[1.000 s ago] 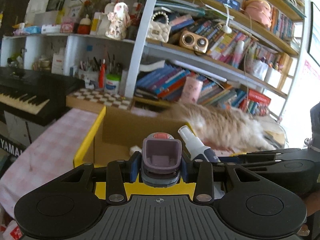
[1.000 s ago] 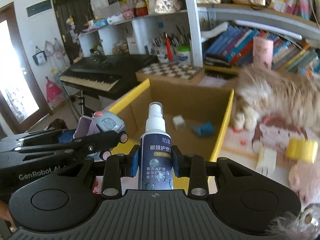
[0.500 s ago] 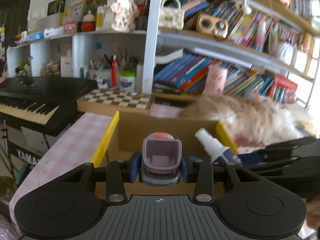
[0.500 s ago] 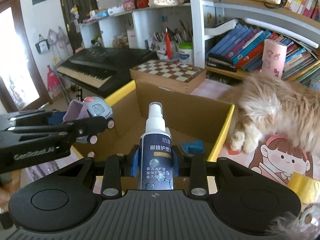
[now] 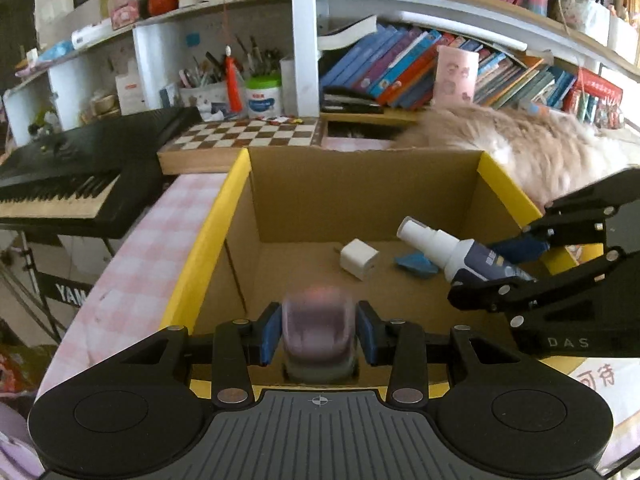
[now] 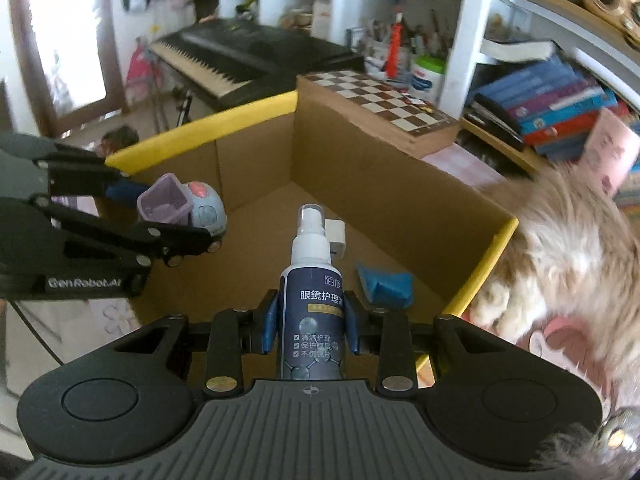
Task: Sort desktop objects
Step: 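Lower both tools into the yellow box and open both grippers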
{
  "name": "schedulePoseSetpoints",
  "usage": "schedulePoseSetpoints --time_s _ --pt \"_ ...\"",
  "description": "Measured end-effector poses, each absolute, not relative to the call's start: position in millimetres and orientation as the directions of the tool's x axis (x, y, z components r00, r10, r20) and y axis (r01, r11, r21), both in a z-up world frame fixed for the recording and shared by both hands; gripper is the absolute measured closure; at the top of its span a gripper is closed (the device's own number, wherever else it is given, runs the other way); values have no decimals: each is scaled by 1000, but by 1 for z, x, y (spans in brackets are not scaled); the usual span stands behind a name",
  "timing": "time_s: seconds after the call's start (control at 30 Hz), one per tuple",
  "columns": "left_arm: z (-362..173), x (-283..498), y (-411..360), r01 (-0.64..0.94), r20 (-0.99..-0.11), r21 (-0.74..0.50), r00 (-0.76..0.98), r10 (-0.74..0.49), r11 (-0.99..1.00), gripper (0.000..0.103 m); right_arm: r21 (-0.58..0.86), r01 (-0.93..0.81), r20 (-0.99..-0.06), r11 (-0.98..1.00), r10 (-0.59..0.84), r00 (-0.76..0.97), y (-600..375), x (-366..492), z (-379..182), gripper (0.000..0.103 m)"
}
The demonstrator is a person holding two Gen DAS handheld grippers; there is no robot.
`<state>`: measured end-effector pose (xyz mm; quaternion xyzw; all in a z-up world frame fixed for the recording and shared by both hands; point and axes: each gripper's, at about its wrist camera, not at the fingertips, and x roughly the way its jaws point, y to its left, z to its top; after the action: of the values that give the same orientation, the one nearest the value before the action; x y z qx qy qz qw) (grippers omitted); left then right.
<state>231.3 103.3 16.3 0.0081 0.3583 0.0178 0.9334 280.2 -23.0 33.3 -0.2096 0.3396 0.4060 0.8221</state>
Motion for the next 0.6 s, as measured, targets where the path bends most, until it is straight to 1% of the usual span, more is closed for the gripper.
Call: schedulePoseSetpoints --time_s 0.13,0.23,0.3,0.37,0.4,0.47,0.6 --pt "15 235 103 -33 -675 29 737 44 999 64 -138 -828 -741 544 498 451 -19 287 30 73" --pt "16 235 102 -34 -670 25 741 42 999 58 -172 -841 -747 513 489 451 -18 291 28 73" --pt "19 232 102 -41 -650 17 759 42 999 48 -192 -850 -751 491 485 449 -16 292 27 73" --pt "24 227 102 -50 -620 14 783 48 999 43 -202 -858 -755 472 483 444 -14 292 25 73" --pt "27 224 102 -52 -601 12 797 49 999 39 -198 -864 -760 463 483 434 -12 292 24 73" --pt "33 219 101 -64 -572 11 818 59 998 36 -179 -874 -776 452 482 407 -9 292 21 73" --pt "43 210 102 -83 -535 -17 843 61 996 35 -157 -885 -808 438 459 371 -2 297 17 73"
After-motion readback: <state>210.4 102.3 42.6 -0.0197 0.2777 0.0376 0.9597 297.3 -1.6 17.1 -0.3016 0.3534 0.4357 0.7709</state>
